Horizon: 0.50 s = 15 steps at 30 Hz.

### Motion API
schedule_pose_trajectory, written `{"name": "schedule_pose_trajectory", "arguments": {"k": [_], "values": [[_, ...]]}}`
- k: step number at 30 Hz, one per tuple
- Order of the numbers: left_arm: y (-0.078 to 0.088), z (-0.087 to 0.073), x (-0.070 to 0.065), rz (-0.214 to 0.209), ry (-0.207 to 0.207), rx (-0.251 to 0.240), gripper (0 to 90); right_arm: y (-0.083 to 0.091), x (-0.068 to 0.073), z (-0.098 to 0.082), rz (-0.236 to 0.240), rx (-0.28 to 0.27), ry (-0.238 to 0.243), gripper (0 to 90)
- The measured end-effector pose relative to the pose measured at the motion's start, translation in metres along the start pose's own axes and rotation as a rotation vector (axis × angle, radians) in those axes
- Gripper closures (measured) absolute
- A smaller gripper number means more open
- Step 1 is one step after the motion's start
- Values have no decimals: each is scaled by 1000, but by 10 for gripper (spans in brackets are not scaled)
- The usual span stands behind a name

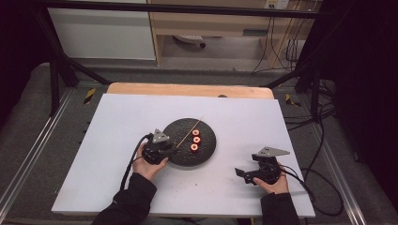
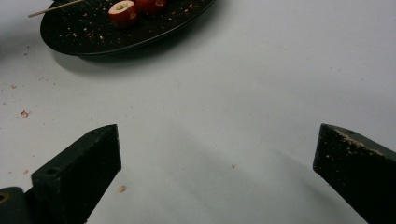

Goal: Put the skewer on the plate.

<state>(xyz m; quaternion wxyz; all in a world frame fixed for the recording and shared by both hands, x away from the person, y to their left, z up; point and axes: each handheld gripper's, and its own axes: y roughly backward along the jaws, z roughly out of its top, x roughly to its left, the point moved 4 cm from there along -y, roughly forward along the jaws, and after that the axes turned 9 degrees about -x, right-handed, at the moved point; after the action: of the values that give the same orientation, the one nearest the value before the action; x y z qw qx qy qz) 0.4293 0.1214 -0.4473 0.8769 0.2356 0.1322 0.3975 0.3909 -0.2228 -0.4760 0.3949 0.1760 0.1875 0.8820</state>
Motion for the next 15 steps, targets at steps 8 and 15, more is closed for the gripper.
{"name": "schedule_pose_trajectory", "arguments": {"k": [8, 15], "values": [[21, -4, 6, -64, -57, 29, 391, 0, 0, 0, 1, 1, -4, 21], [39, -16, 16, -75, -75, 56, 214, 0, 0, 0, 0, 2, -4, 16]]}}
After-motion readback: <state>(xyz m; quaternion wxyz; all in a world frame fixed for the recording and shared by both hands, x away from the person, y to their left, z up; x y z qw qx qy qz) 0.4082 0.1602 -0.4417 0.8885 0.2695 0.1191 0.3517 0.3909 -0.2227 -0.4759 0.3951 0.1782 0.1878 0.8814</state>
